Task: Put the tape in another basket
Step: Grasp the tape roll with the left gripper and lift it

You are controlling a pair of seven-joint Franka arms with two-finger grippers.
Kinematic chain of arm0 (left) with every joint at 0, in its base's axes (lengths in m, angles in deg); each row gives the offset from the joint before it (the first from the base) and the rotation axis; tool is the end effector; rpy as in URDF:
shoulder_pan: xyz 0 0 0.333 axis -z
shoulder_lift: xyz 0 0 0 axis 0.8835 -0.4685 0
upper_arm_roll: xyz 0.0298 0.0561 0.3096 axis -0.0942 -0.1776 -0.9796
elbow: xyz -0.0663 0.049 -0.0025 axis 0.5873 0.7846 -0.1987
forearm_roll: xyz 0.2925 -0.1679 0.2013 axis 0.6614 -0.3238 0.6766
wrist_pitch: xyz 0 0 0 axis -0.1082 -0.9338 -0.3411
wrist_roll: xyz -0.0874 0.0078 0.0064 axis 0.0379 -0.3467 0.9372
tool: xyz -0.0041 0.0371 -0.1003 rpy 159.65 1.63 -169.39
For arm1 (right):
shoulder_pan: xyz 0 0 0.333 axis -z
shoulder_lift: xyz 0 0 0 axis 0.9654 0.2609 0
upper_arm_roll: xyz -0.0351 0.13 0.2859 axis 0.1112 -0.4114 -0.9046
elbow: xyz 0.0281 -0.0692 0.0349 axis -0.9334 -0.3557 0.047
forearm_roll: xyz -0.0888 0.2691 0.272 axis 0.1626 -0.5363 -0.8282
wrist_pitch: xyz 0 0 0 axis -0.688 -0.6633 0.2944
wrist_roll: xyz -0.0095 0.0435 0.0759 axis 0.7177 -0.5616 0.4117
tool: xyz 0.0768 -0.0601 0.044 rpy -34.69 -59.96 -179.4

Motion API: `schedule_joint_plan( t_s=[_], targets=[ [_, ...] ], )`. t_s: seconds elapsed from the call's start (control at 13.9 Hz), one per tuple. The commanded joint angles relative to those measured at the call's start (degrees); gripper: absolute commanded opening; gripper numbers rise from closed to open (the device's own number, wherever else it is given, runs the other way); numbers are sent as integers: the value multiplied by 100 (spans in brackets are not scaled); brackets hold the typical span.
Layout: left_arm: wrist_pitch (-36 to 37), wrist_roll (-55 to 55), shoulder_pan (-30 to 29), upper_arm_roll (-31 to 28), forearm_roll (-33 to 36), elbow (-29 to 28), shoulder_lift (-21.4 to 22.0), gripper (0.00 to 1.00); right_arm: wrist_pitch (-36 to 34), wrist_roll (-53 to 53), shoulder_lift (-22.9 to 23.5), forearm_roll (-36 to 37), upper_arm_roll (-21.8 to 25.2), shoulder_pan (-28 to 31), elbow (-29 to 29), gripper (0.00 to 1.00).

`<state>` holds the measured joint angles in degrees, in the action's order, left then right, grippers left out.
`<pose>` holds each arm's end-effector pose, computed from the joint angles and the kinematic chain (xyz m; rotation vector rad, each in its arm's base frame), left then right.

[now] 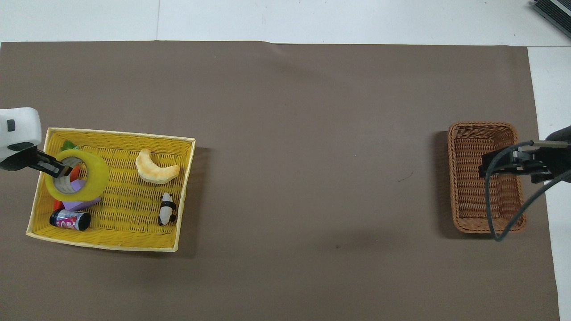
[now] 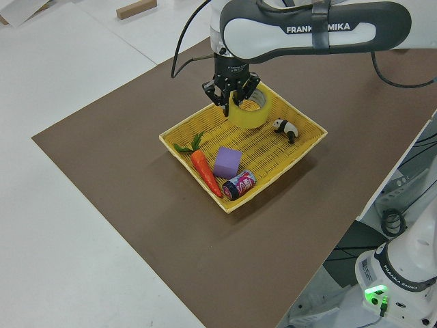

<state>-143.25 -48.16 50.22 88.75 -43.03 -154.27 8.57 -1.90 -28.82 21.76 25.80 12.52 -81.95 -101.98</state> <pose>0.5645 0.0447 0.4814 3.0199 -0.7279 -0.1385 0.5231 0.0086 0.6228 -3.1140 0.1976 0.1648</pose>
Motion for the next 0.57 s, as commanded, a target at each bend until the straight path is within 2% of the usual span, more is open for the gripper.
schedule_joint_plan(
  t_s=[0.0,0.22,0.5],
  targets=[
    [257,846,-64,37,-30,497,21,0,51,-157,-84,-120,-48,92,-61,100],
    [257,1698,-55,45,-12,779,-40,0,51,-157,-84,-120,-48,92,-61,100],
    [327,2527,68,46,5,718,-23,0,51,-166,-84,-120,-48,92,-61,100]
  ],
)
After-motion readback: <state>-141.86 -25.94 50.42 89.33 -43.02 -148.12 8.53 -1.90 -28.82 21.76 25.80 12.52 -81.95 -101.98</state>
